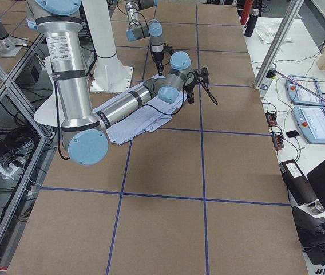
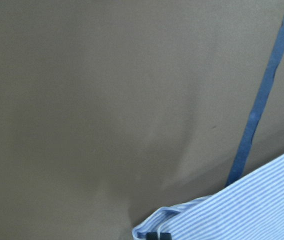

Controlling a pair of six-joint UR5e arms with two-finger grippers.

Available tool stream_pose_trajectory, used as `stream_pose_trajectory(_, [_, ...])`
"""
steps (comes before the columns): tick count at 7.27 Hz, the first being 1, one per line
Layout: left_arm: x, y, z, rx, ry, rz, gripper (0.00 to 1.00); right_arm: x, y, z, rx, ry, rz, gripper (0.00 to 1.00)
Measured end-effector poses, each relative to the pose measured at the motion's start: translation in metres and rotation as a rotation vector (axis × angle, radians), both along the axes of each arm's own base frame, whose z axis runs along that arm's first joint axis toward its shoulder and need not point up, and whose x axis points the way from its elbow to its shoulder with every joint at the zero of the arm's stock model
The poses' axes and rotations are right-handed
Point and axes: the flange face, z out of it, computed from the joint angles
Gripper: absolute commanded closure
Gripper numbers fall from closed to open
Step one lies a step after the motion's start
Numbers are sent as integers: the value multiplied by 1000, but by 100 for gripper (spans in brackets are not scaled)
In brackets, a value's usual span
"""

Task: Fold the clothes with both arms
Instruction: 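Drag the shirt with the left gripper away from the robot, straightening it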

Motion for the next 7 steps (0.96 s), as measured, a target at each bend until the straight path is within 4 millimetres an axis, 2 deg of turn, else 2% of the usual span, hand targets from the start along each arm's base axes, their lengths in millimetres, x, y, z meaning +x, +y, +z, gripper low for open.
stream_pose_trajectory(4, [-42,-113,23,33,-74,-129,100,1,1,-1,1,-3,0,0])
stream_pose_trajectory(7, [-44,-211,29,85,-89,-197,100,2,2,-2,-4,-7,4,0])
